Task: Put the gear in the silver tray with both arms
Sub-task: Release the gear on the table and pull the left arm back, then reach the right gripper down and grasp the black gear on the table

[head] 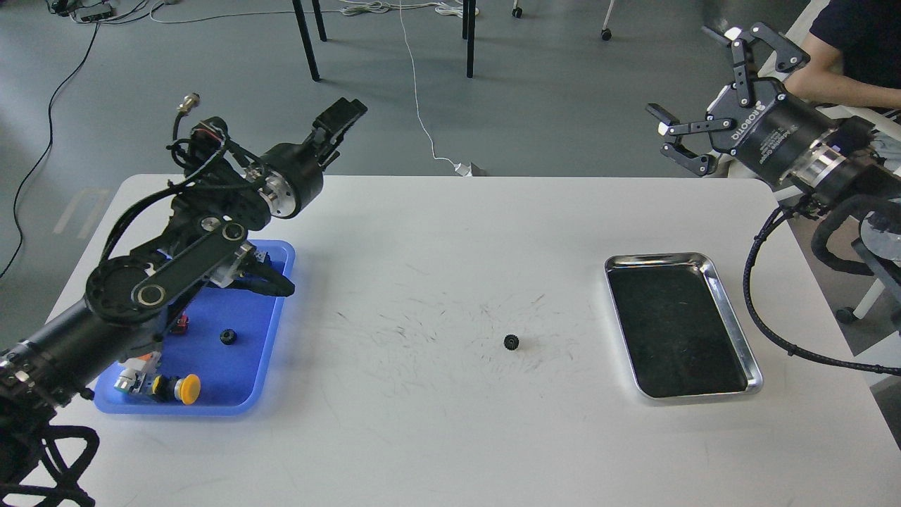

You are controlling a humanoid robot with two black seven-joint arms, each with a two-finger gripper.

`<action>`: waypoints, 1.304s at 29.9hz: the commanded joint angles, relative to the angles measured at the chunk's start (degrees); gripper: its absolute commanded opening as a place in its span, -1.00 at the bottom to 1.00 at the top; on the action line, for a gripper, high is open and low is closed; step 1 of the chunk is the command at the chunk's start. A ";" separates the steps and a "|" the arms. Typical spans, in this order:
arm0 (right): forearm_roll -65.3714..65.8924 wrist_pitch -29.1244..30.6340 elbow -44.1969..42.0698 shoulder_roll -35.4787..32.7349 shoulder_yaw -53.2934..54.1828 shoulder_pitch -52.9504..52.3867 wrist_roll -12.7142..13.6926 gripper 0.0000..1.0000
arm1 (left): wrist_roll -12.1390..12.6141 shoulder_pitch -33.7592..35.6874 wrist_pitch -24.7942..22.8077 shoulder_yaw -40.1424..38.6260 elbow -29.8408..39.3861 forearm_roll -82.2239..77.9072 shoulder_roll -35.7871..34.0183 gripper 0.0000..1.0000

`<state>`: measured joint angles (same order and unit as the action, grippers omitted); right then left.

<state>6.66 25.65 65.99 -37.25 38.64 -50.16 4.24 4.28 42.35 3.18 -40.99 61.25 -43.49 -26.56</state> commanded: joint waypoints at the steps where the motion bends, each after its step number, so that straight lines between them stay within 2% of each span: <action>1: 6.51 -0.07 0.19 0.69 -18.03 -13.26 0.77 0.98 | -0.59 -1.12 -0.54 -0.14 -0.43 13.76 -5.78 0.96; 4: 12.66 0.63 2.12 2.96 -31.57 -22.76 2.96 0.98 | -1.99 -2.09 -0.81 -0.06 -2.18 16.77 -8.24 0.96; 9: 23.30 2.35 4.59 9.29 -48.81 -34.37 8.06 0.98 | -2.70 -2.53 -0.89 -0.06 -4.83 17.03 -8.78 0.96; 12: 26.21 2.35 4.59 13.86 -57.25 -38.16 9.47 0.98 | -2.96 -2.53 -0.81 -0.06 -4.83 17.03 -8.69 0.96; 19: 28.32 2.35 3.63 20.90 -65.62 -39.14 9.74 0.97 | -3.75 -2.53 -0.63 -0.06 -4.83 16.95 -8.60 0.96; 24: 28.06 2.35 1.17 24.32 -67.38 -36.59 9.65 0.97 | -4.98 -2.53 -0.54 0.03 -5.09 16.77 -8.69 0.96; 30: 27.89 2.35 -1.65 29.16 -70.80 -34.92 9.65 0.91 | -5.16 -2.71 -0.54 0.47 -5.53 16.68 -8.51 0.96; 39: 27.80 2.35 -3.14 32.59 -73.36 -34.83 9.74 0.84 | -6.13 -3.85 -0.54 0.65 -5.53 16.59 -8.51 0.96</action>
<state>34.47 28.00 63.66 -5.69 -34.06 -85.08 13.88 -1.47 38.61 2.64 -40.36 55.71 -26.86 -35.07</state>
